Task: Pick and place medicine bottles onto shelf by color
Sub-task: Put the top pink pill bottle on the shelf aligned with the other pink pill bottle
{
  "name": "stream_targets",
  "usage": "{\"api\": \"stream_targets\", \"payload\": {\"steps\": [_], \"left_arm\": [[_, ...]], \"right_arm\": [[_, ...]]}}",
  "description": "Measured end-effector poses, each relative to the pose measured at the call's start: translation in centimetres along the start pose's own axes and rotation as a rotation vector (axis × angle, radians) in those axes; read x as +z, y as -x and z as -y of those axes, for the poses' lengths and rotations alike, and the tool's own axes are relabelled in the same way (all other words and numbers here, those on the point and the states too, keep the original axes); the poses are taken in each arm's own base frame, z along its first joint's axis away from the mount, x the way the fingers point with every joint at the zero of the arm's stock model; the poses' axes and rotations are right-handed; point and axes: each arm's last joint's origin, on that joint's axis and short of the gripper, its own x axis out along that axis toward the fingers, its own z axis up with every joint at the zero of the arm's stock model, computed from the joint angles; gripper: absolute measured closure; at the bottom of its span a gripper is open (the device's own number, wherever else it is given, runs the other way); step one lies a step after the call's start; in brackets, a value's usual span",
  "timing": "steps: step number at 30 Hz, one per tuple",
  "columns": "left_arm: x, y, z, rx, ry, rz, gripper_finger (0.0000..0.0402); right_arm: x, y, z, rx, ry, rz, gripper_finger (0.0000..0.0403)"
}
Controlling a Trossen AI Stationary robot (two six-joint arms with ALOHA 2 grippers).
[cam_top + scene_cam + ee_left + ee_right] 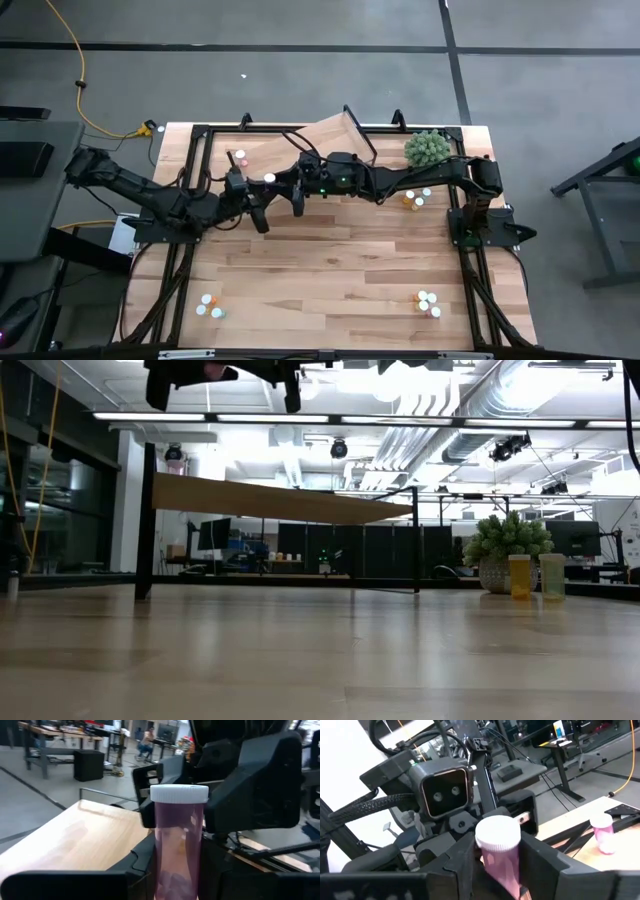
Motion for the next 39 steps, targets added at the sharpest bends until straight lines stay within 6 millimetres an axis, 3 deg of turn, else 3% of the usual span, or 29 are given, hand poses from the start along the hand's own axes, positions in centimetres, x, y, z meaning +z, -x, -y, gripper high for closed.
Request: {"api": "stream_targets", "payload": {"steps": [11,19,26,39], "left_arm": [[0.22,-0.54,-0.44,-0.014,0.005,0.001,0.0316],[0.24,-0.53,-0.45,-0.012,0.007,0.003,0.0316],[0.24,-0.53,-0.45,-0.013,0.008,0.003,0.0315],[0.34,-0.28,-0.72,-0.005,-0.034,-0.007,0.0228]], "right_arm": [[0.08,0.0,0.02,0.009,0.01,0.004,0.0272],[0.07,0.0,0.02,0.011,0.015,0.002,0.0313],[0.08,0.01,0.01,0.012,0.013,0.002,0.0312],[0.53,0.05,0.89,0.023,0.016,-0.002,0.0312]]}}
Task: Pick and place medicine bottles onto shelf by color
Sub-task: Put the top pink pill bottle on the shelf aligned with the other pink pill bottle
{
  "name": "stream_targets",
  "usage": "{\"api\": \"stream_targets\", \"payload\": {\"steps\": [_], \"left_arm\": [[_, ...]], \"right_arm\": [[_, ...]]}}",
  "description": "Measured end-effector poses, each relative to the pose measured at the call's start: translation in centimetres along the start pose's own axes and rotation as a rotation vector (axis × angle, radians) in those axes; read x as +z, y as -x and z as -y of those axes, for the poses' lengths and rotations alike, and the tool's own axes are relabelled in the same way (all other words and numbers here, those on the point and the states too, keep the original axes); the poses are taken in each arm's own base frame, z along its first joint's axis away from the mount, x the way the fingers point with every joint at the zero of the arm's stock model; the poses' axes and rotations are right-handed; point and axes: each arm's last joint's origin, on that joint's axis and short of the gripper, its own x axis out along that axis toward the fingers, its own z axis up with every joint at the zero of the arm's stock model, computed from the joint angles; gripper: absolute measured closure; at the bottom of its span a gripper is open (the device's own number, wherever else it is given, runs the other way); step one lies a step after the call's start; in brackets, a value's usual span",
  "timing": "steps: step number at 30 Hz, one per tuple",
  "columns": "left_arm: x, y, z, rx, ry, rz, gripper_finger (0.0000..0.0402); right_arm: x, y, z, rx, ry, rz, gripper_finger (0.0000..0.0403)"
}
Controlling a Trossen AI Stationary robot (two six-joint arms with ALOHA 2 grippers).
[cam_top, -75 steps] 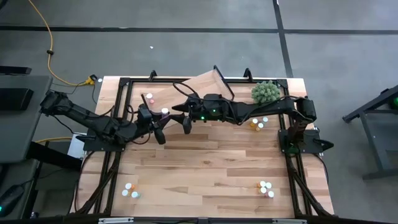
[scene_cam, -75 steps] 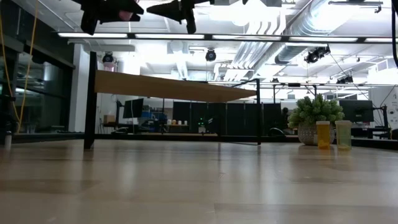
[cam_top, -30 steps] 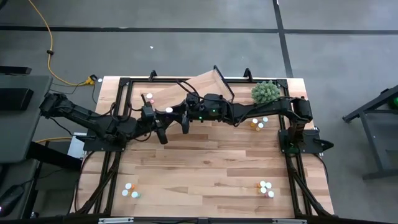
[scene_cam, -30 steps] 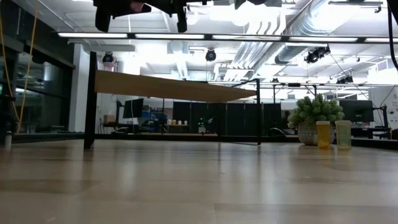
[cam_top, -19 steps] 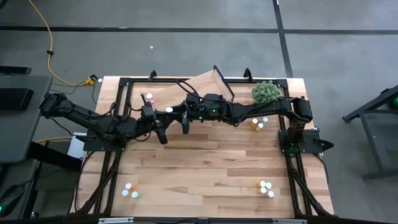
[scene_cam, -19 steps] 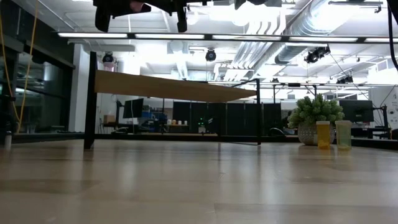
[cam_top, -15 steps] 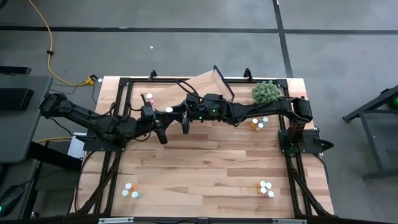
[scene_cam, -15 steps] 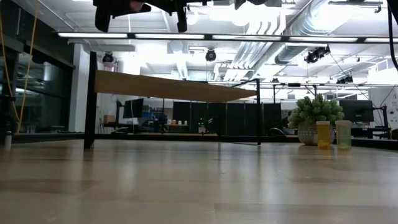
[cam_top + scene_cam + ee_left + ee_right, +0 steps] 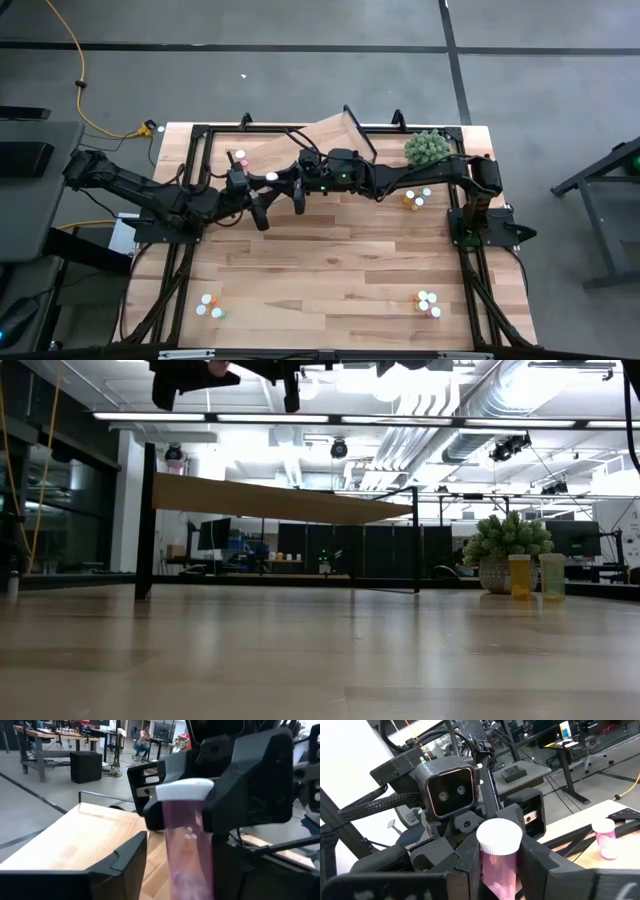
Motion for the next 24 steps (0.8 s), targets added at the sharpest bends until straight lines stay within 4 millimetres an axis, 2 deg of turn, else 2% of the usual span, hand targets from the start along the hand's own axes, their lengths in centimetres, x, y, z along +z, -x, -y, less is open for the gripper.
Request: {"api": "stream_targets", "payload": {"steps": [11,19,24], "left_arm": [[1.2,2.4,-1.9,-0.008,0.019,-0.034,0.0178],[1.6,5.8,-4.1,-0.146,0.012,-0.137,0.0176],[3.2,7.6,-5.4,-0.205,0.108,-0.067,0.0176]], "right_arm": [[0.7,0.1,1.8,-0.004,0.008,-0.006,0.0312],[1.0,0.4,3.3,-0.02,0.048,-0.041,0.0311],[0.8,0.4,3.6,-0.031,0.1,-0.066,0.0311]]}}
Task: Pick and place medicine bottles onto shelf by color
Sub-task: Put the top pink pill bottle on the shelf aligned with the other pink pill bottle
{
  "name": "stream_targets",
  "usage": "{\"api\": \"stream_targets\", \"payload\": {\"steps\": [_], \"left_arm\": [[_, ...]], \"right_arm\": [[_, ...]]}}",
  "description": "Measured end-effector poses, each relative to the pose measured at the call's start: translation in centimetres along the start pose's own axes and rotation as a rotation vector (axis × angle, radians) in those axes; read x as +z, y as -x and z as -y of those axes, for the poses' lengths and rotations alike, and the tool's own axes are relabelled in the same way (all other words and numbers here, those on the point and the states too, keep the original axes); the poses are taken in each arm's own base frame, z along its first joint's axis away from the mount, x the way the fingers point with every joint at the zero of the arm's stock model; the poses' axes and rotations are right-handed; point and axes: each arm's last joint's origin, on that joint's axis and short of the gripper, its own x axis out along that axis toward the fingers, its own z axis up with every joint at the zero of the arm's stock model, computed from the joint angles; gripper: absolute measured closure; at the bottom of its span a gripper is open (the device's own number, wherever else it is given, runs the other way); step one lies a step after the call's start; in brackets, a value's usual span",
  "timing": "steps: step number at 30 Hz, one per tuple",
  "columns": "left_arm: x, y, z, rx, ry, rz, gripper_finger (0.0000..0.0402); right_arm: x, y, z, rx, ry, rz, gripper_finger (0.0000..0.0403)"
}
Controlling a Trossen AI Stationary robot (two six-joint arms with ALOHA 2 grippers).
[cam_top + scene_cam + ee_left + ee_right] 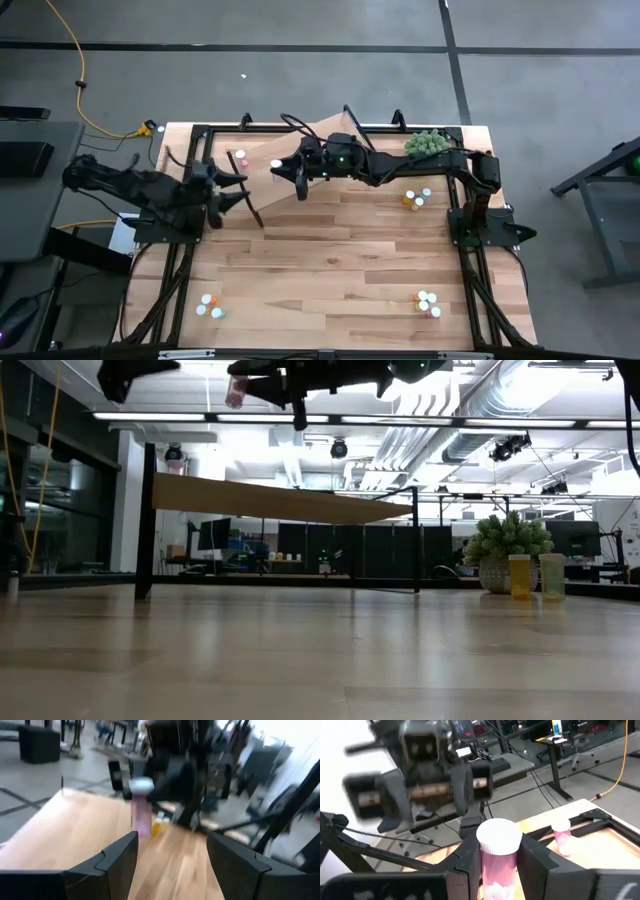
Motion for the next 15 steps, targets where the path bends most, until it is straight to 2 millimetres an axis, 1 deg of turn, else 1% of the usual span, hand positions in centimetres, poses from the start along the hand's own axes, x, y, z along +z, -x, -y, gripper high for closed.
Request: {"api": "stream_targets", "payload": {"steps": [3,9,15], "left_arm": [[1.9,1.1,-0.2,-0.002,0.01,0.073,0.0176],[5.3,2.4,0.1,0.001,-0.034,0.162,0.0177],[6.9,2.9,0.3,0.01,-0.047,0.215,0.0177]], "right_arm": [[-0.7,-0.5,0.0,-0.001,0.029,0.008,0.0311],[-3.7,-3.4,1.3,0.007,0.041,0.079,0.0311],[-4.7,-7.3,2.3,-0.028,0.085,0.095,0.0311]]}}
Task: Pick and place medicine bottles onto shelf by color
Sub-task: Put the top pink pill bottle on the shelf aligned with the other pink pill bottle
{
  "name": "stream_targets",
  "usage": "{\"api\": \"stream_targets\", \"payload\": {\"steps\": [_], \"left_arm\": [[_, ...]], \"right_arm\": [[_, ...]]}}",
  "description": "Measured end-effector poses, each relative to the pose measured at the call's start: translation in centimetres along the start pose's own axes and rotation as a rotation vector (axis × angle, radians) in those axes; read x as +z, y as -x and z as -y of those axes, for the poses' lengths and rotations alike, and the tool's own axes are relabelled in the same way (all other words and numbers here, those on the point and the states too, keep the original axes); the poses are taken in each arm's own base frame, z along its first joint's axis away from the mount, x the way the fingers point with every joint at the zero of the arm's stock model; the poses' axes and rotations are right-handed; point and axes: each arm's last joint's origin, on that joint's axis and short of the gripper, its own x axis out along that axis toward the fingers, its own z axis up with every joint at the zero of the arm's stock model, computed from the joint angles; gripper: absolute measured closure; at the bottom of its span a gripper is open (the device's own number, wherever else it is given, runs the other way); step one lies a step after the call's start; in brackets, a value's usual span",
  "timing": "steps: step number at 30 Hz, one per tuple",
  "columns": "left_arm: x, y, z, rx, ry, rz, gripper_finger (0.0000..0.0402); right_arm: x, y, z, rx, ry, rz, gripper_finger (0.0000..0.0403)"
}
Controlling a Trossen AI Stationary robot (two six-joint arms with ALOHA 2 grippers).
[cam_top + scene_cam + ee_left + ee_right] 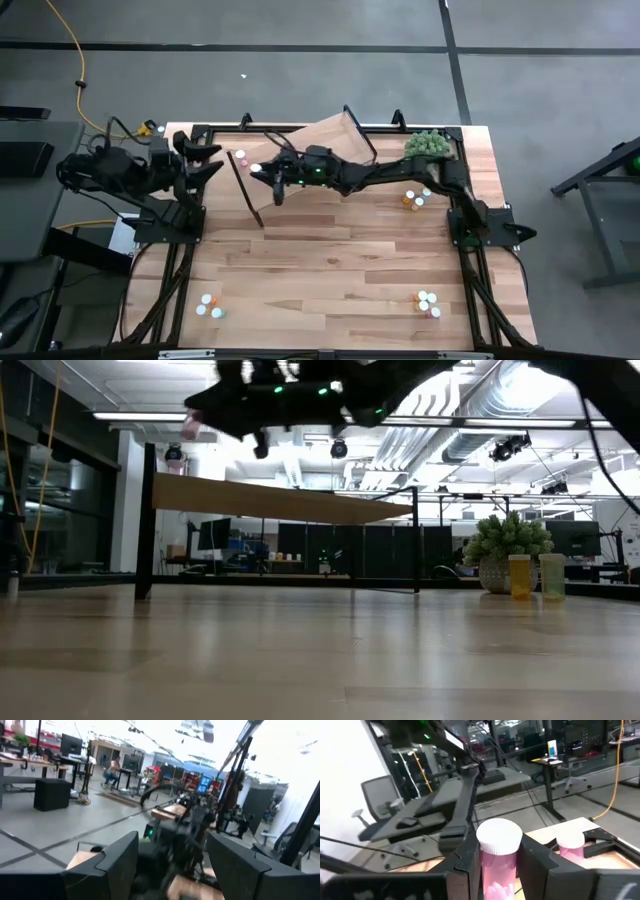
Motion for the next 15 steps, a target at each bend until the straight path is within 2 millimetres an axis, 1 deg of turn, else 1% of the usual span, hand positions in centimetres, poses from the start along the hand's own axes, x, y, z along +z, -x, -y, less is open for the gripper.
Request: {"api": "stream_targets", "payload": {"steps": [5,8,10,15], "left_arm": [[0.2,0.0,0.0,-0.002,-0.007,0.012,0.0177],[0.2,0.0,0.1,-0.002,-0.006,0.012,0.0177],[0.2,0.0,0.1,-0.003,-0.004,0.015,0.0177],[0.3,0.0,0.1,-0.003,-0.002,0.017,0.0177]], "right_arm": [[-1.0,-2.8,1.1,-0.05,0.012,-0.077,0.0311],[-1.3,-4.0,1.7,-0.064,0.028,-0.11,0.0311],[-1.4,-4.4,1.9,-0.07,0.045,-0.127,0.0311],[-1.2,-4.4,2.3,-0.136,0.105,-0.14,0.0311]]}}
